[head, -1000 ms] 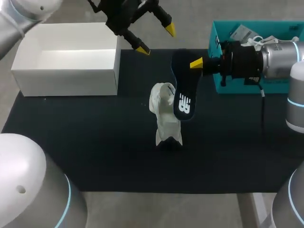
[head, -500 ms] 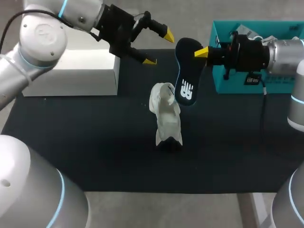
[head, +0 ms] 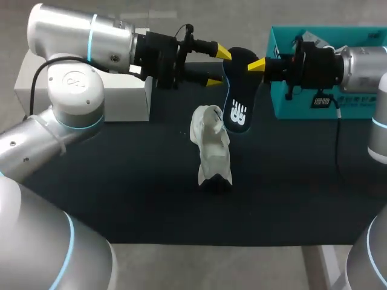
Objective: Take the shoe out of the shoebox, open the shoe tongue, remove and reinsert the insole, then place the shoe into the shoebox
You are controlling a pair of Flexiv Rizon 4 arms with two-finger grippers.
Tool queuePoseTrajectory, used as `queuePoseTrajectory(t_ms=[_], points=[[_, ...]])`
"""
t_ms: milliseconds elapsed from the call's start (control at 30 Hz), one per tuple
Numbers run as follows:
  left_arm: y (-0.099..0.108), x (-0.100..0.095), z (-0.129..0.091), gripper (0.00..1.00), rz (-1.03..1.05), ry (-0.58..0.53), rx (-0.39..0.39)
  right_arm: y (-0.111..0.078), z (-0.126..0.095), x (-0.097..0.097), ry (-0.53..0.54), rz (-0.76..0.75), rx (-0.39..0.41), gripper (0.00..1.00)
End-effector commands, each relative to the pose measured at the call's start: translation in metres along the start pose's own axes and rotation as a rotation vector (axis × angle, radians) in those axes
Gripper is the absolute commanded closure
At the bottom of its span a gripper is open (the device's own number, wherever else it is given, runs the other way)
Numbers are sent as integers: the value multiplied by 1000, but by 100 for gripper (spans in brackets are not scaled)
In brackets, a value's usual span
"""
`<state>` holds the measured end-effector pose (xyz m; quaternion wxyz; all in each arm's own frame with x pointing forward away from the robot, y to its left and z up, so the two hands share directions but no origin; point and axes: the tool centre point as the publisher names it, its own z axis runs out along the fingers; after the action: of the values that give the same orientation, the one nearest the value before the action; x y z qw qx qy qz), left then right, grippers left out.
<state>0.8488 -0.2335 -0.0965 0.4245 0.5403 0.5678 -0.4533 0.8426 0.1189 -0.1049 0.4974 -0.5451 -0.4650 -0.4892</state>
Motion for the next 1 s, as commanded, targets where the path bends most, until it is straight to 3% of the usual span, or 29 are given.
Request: queuePoseTrajectory(t_ms=[33,133,233,367,400,467,800,833,867,900,1000], points=[[-1,2,8,56,7,-57,1,1,3,1,2,-1,-1,100],[-3,3,12,60,13,-67,-7,2,3,1,3,-2,0,100],[-3,4,15,70,4,-79,-26,1,4,0,5,-1,2,100],[-4,6,19,69,9,-88,-38,1,6,0,8,1,7,100],[-4,6,20,76,3,-90,-39,0,7,0,9,2,8,100],[-3,6,22,100,0,-93,-44,0,7,0,10,1,8,100],[-1,10,26,100,-26,-104,-76,-3,7,4,19,-23,-8,100],[0,10,25,100,-27,-104,-77,-3,7,4,16,-36,-11,93],[0,11,24,100,-29,-102,-77,-4,6,3,16,-56,-22,20],[0,13,23,100,-33,-99,-76,-5,4,2,-5,-86,-24,0],[1,17,16,100,-55,-85,-79,-13,-3,-10,-73,-97,-50,0]])
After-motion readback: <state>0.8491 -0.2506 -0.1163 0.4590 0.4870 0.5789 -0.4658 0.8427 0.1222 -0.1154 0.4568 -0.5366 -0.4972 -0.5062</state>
